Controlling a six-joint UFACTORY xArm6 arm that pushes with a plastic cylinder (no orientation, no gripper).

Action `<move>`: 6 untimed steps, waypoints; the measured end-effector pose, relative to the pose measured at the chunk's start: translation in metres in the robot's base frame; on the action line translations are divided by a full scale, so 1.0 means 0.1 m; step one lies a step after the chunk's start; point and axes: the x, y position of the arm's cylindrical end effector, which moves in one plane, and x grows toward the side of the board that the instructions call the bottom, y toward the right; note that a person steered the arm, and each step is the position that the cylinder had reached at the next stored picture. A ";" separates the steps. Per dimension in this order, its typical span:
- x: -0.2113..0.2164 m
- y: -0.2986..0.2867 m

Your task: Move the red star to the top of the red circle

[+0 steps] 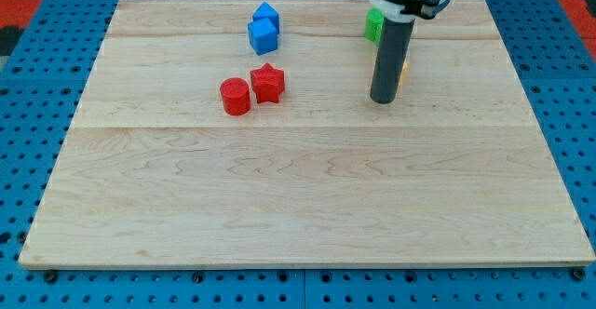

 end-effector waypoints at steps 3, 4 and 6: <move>-0.26 -1.33; -0.54 -1.52; -0.10 -1.47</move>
